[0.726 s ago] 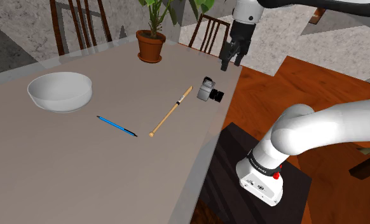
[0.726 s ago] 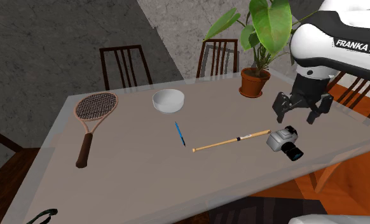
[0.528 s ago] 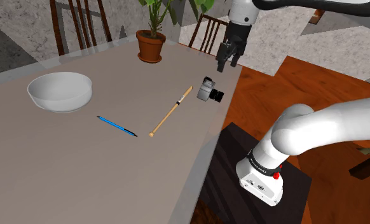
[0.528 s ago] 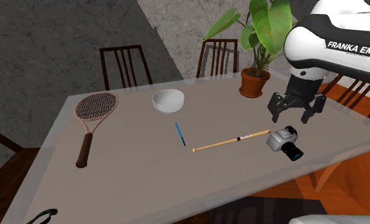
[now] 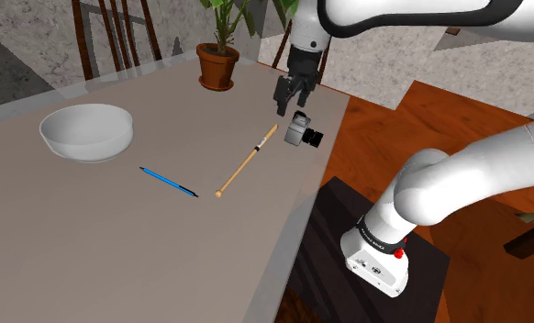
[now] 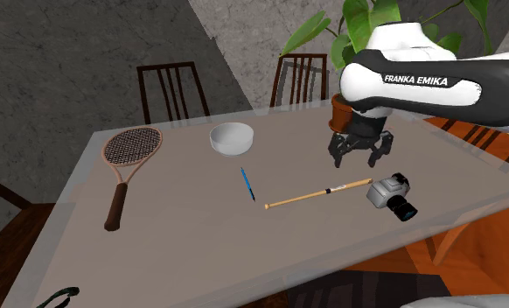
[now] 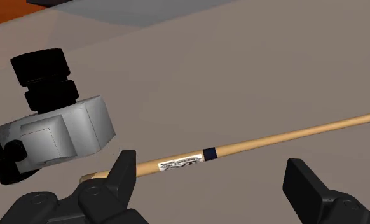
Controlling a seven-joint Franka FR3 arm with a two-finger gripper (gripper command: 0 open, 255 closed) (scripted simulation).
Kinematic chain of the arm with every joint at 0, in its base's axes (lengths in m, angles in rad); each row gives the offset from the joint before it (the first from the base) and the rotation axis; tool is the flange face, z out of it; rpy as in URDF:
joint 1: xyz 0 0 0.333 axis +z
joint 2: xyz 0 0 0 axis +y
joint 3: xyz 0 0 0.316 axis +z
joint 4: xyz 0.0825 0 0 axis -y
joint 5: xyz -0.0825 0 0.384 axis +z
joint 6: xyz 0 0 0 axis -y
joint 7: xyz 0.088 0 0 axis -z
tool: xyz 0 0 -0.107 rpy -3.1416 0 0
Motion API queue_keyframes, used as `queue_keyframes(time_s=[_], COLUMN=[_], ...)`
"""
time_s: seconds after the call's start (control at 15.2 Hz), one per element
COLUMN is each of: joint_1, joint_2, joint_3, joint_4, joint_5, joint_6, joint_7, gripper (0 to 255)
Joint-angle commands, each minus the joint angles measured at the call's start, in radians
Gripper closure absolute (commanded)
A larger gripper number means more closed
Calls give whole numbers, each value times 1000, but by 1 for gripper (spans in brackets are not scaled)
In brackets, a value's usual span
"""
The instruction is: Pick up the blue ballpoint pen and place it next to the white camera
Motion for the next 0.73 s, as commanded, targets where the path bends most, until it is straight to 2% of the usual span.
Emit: queue_keyframes(time_s=[0.0, 0.66], joint_1=[15, 75], joint_2=[49, 332], joint_3=[24, 146], joint_4=[6, 127], joint_5=[11, 10], joint_6=[54, 264], joint_7=[12, 87], gripper=[0, 0])
